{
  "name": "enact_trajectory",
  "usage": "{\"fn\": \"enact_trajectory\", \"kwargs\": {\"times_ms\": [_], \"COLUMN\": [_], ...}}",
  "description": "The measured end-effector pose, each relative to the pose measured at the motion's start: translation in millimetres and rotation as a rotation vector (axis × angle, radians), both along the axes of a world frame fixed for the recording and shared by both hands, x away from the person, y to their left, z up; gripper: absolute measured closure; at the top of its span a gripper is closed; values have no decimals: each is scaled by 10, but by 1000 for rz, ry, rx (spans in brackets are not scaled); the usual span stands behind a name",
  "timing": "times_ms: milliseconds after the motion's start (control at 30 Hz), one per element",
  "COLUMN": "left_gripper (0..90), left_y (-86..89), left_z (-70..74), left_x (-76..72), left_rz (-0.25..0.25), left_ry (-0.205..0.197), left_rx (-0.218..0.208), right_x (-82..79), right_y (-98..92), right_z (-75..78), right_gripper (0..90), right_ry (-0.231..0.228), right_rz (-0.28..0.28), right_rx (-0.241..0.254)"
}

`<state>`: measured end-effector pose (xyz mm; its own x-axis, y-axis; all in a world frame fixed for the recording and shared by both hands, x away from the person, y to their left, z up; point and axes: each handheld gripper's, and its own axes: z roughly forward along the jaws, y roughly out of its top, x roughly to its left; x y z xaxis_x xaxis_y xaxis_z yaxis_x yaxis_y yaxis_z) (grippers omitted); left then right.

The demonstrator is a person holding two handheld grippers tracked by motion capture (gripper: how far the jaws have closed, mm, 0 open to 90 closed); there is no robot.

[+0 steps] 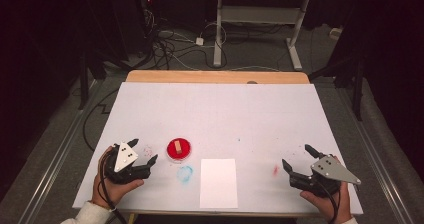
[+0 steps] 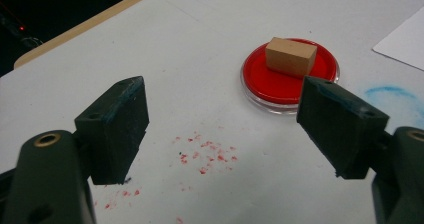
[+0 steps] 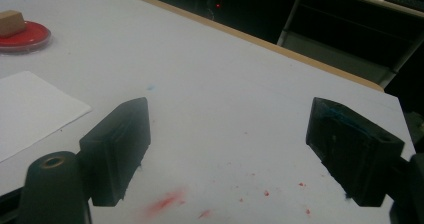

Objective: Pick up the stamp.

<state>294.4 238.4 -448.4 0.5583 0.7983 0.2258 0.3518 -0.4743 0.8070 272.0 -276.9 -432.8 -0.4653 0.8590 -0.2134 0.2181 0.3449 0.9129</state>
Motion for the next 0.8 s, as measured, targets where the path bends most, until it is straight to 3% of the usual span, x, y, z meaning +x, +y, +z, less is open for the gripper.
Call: {"fn": "enact_trajectory", "kwargs": {"times_ms": [333, 600, 667, 800], "left_gripper": [209, 219, 225, 248], "left_y": [25, -50, -75, -142], "left_z": [20, 37, 53, 124], "left_x": [-37, -55, -66, -86], "left_rz": [5, -14, 1, 43], "left_ry": [33, 65, 73, 113], "left_rx": [-25, -10, -5, -57], "right_x": [36, 37, 41, 45], "right_y": [40, 39, 41, 58], "right_z": [-12, -10, -8, -7], "right_gripper": [193, 196, 199, 200], "right_ry": [32, 40, 39, 36], "right_rz": [-4, -3, -3, -1], "right_rx": [-16, -23, -25, -36]}}
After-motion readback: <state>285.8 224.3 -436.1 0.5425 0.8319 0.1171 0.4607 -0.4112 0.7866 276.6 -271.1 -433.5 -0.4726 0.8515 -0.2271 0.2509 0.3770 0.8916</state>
